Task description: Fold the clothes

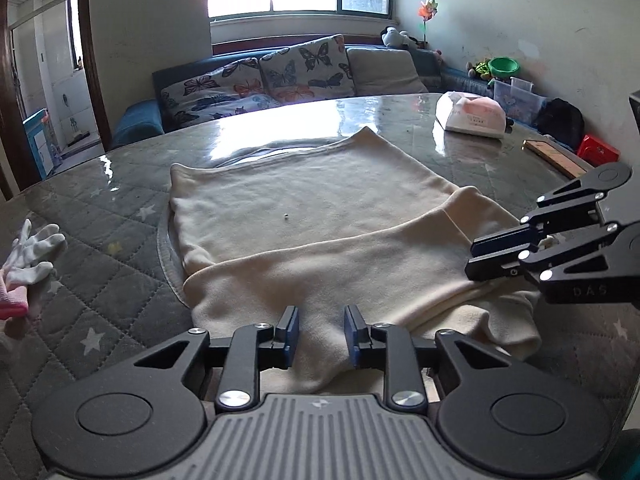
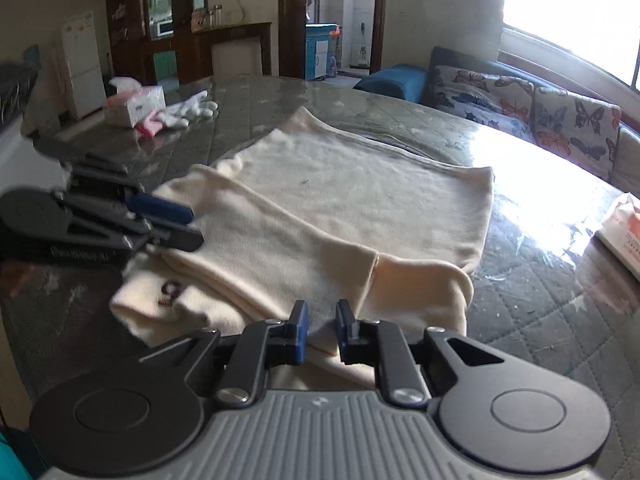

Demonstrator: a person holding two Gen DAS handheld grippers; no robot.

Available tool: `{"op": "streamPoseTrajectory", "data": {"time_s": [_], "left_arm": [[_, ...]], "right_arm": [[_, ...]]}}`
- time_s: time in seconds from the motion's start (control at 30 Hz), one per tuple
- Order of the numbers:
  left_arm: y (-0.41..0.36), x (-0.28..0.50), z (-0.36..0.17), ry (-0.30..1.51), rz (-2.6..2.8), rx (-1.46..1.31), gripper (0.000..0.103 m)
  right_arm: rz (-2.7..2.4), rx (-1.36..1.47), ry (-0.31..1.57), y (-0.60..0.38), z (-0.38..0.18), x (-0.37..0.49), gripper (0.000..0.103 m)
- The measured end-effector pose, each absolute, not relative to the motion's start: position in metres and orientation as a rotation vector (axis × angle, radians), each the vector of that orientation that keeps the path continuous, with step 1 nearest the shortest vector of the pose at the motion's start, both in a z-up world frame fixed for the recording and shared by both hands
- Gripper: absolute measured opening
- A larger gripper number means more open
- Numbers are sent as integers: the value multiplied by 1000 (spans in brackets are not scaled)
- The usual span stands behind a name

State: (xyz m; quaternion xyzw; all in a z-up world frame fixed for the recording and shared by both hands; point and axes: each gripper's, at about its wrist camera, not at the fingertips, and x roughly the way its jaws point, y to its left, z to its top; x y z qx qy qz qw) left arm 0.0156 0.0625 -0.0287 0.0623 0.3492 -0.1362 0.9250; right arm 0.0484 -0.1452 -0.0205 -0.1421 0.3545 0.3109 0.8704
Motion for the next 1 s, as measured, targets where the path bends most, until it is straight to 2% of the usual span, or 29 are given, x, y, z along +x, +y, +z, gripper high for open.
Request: {"op": "streamPoseTrajectory", "data": {"time_s": [0.17,0.23,0.4,0.43,0.53,0.67,0.7,0.83,0.9,1.0], "left_arm": [[69,-10,-20,695,-313,192,35],[68,-24,-21,687,-331,244,41],[55,-53,-28,649,-385,410,41],[51,-57,-30,636,-395,447,41],[37,-65,-41,593,-421,552,41],[29,-60,-46,570,-430,569,41],[29,-58,-46,564,-429,568,40],[30,-53,-43,535,-438,548,16],[33,-50,-39,524,-433,521,10],[42,-35,-27,532,-424,429,8]], "right_arm": [[677,-330,738,-152,-10,37,19],[683,-372,735,-156,-9,27,26],[696,-476,727,-165,-6,3,29],[697,-482,727,-166,-7,1,34],[700,-525,720,-171,-8,-9,37],[692,-578,713,-172,-13,-17,45],[693,-591,710,-172,-14,-19,47],[702,-653,674,-168,-19,-25,53],[706,-692,641,-165,-21,-27,55],[733,-744,591,-160,-24,-28,58]]}}
